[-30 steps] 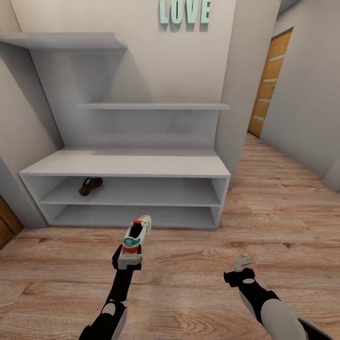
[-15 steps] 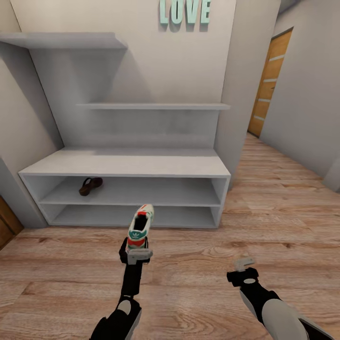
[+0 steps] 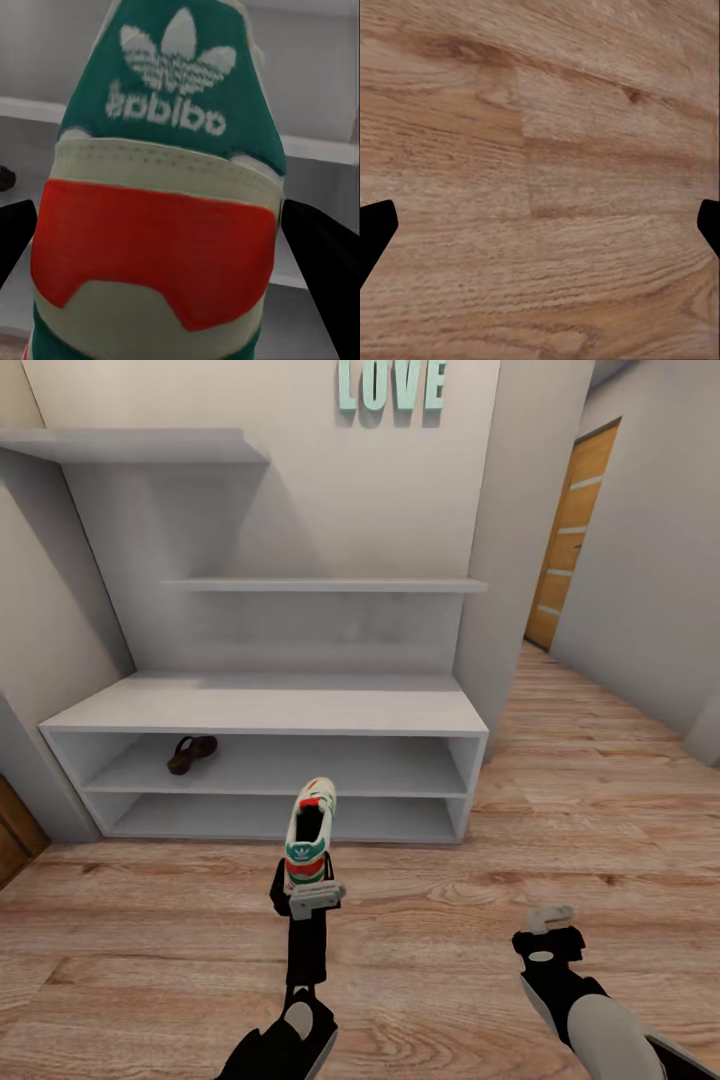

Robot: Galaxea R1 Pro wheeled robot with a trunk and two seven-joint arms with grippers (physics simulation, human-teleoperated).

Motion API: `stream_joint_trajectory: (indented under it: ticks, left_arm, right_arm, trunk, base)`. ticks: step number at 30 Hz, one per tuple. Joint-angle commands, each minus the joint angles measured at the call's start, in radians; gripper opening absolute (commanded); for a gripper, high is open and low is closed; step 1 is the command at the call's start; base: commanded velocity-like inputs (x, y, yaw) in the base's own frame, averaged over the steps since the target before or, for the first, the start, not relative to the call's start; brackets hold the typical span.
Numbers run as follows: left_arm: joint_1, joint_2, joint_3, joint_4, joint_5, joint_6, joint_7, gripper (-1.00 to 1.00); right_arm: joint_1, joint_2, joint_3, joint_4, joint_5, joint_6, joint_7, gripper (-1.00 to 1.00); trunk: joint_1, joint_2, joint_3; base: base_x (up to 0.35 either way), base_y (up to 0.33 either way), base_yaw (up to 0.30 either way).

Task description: Pick up the two gym shoes and the two sandals from the corridor floor and place them onto the hallstand (shoe rack) in the corridor, making sure they are on the rack and not on the floor. Arrange them so the two gym shoes are next to each other and the two sandals are next to each other.

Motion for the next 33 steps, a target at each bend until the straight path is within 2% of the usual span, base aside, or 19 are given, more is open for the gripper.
stream_joint_trajectory:
  ticks: [1, 2, 3, 5, 10, 22, 33]
  left_arm:
    - [0.000, 0.000, -0.014, 0.000, 0.005, -0.001, 0.005, -1.00]
    - [0.000, 0.000, -0.014, 0.000, 0.005, -0.001, 0.005, -1.00]
    - [0.000, 0.000, -0.037, 0.000, 0.009, -0.001, 0.013, -1.00]
    - [0.000, 0.000, -0.051, 0.000, 0.011, -0.001, 0.019, -1.00]
    - [0.000, 0.000, -0.069, 0.010, 0.014, -0.001, 0.026, -1.00]
    - [0.000, 0.000, -0.078, 0.049, 0.015, 0.000, 0.026, -1.00]
    - [0.000, 0.000, -0.079, 0.074, 0.015, 0.000, 0.025, -1.00]
  right_arm:
    - [0.000, -0.006, 0.000, 0.000, 0.000, 0.001, -0.008, 1.00]
    - [0.000, -0.006, 0.000, 0.000, 0.000, 0.001, -0.008, 1.00]
    - [0.001, -0.021, 0.000, 0.001, 0.000, 0.002, -0.019, 1.00]
    - [0.001, -0.032, 0.000, 0.002, 0.001, 0.003, -0.026, 1.00]
    - [0.014, -0.050, 0.000, 0.006, 0.001, 0.003, -0.035, 1.00]
    - [0.022, -0.056, 0.000, 0.008, 0.001, 0.003, -0.039, 1.00]
    - [0.022, -0.057, 0.001, 0.008, 0.001, 0.003, -0.040, 1.00]
  trunk:
    - [0.000, 0.000, 0.000]
    - [0.000, 0.000, 0.000]
    - [0.000, 0.000, 0.000]
    - [0.000, 0.000, 0.000]
    - [0.000, 0.000, 0.000]
    - [0.000, 0.000, 0.000]
    - [0.000, 0.000, 0.000]
  base:
    - [0.000, 0.000, 0.000]
    - [0.000, 0.000, 0.000]
    - [0.000, 0.000, 0.000]
    - [0.000, 0.000, 0.000]
    - [0.017, 0.000, 0.000]
    - [0.133, 0.000, 0.000]
    - [0.246, 0.000, 0.000]
